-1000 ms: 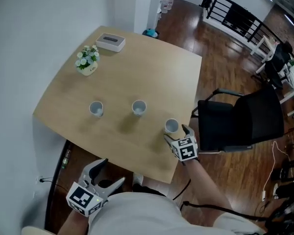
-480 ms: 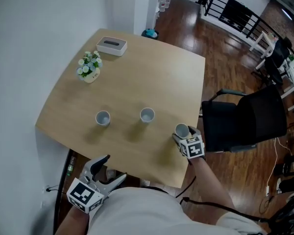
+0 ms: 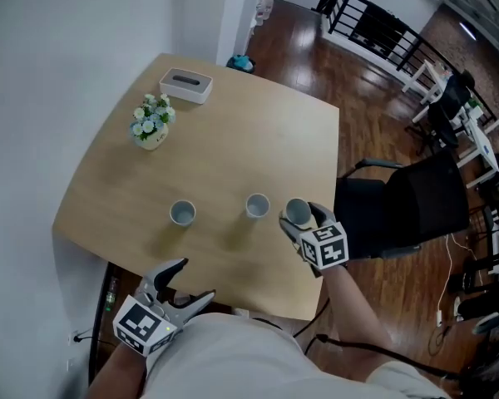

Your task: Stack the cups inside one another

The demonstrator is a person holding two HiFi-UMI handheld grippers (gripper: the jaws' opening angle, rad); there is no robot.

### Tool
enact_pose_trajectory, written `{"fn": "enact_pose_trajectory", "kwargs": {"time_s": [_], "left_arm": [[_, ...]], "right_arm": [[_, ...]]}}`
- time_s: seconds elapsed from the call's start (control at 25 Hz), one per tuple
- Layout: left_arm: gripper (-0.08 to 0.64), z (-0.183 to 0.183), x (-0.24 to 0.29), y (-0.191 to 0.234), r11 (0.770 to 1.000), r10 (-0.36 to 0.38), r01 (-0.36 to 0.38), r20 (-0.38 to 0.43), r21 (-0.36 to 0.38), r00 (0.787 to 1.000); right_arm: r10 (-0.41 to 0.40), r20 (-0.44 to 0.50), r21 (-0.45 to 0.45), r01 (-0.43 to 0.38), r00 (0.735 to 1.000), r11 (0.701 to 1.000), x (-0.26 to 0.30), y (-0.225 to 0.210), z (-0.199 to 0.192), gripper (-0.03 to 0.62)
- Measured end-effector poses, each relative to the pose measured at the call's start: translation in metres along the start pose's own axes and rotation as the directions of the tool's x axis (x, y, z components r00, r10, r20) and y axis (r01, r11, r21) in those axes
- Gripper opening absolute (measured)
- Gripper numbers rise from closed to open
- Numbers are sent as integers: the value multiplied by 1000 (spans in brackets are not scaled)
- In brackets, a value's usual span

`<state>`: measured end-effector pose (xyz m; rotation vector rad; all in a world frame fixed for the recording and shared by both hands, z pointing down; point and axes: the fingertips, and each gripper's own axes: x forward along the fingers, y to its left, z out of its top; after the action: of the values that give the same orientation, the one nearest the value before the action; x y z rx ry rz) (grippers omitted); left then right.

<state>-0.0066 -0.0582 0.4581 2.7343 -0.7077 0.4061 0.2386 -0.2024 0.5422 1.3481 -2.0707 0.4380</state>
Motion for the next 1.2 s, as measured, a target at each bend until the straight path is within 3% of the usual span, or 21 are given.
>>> {"fn": "enact_pose_trajectory", "kwargs": {"time_s": [0.36,0.76,1.2], "left_arm": [[349,-8,-44,46,999,24,-23,38,-27,999],[349,-20,-81,69,996,66,-64,30,-57,997],[350,-28,-85,75,997,11,-9,30,-70,999]], "right_arm": [[18,11,3,-18,1000,1000,48,36,38,371],[-36,-54,40,39,998,998,89,36,17,377],[-38,-42,52,41,998,998,79,59,23,394]]}}
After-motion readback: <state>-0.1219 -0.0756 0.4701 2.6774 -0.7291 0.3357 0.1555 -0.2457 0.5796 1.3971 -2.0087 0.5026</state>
